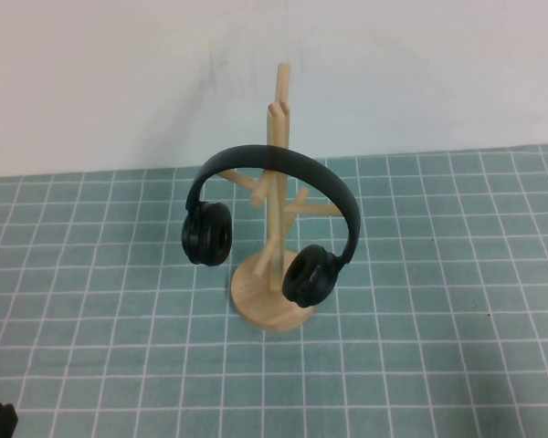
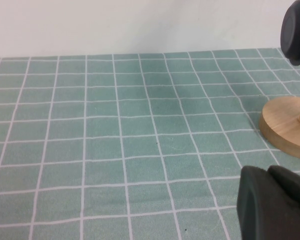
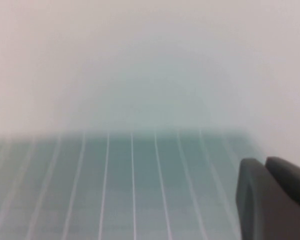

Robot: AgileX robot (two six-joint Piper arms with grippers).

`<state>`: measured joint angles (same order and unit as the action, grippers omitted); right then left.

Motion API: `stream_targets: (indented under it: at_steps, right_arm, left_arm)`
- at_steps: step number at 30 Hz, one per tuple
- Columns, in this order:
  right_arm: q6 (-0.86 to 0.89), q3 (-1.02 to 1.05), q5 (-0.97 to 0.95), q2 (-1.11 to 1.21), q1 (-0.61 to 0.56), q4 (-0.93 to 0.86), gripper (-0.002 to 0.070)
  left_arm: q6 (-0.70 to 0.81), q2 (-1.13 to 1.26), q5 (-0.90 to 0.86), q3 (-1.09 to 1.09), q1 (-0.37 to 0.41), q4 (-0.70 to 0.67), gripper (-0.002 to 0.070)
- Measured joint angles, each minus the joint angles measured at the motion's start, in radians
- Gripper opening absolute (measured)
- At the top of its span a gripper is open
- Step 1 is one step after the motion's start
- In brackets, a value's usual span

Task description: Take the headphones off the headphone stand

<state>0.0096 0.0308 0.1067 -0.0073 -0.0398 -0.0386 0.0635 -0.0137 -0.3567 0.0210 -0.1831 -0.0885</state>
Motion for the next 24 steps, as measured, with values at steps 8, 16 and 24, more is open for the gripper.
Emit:
stream_targets:
  at_steps: [8,16,24]
  right_arm:
    - [0.000,0.000,-0.427,0.000,0.000,-0.004,-0.0006]
    - [0.078,0.000,-0.528,0.000,0.000,0.039,-0.0006]
    - [0.137,-0.057,-0.828,-0.003,0.000,0.086,-0.0006]
  left_arm:
    - [0.000,0.000,0.000,0.000,0.000,0.000,-0.0006]
    - [0.000,0.000,0.000,0.000,0.000,0.000,-0.0006]
    - [0.000,0.000,0.000,0.000,0.000,0.000,-0.0006]
